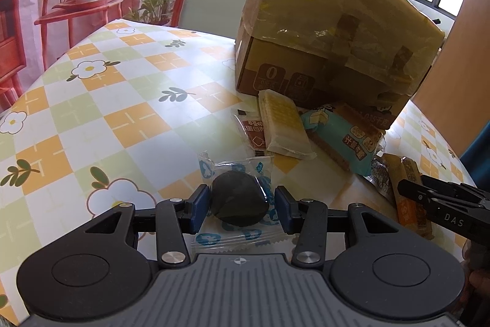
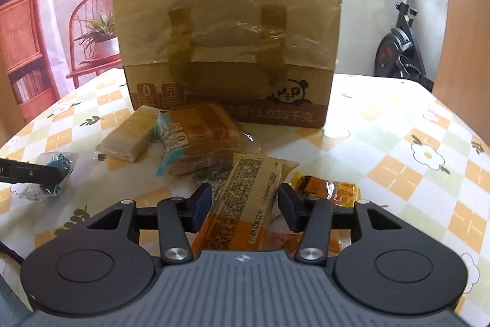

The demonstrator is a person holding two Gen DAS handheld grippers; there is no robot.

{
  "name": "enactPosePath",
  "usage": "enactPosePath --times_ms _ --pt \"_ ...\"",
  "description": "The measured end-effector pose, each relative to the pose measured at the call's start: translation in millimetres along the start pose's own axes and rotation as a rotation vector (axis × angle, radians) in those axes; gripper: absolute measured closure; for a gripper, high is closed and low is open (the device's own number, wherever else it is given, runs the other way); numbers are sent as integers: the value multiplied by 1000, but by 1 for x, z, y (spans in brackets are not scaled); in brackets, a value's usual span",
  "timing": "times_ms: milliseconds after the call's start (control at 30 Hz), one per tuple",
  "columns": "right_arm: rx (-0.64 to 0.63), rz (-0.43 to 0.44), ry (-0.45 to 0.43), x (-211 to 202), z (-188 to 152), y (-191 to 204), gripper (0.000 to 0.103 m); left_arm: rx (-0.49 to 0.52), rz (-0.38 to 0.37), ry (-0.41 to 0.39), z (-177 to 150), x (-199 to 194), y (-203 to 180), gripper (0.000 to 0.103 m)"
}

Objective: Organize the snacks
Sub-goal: 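Close the left tool on the black snack while the right tool closes on the bar, then lift the black snack with the left tool while the right tool carries the bar over the box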

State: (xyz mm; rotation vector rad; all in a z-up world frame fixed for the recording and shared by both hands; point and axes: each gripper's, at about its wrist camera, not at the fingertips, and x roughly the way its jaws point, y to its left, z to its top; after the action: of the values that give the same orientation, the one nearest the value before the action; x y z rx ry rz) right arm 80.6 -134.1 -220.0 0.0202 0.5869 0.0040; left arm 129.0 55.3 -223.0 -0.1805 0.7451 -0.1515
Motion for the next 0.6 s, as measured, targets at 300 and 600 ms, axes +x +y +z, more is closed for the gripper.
enactPosePath --times_ms 300,600 --pt "-13 4 44 11 -3 -1 52 -2 0 2 -1 0 1 54" --pt "69 53 -22 -4 5 -20 57 3 -13 -9 0 -3 1 54"
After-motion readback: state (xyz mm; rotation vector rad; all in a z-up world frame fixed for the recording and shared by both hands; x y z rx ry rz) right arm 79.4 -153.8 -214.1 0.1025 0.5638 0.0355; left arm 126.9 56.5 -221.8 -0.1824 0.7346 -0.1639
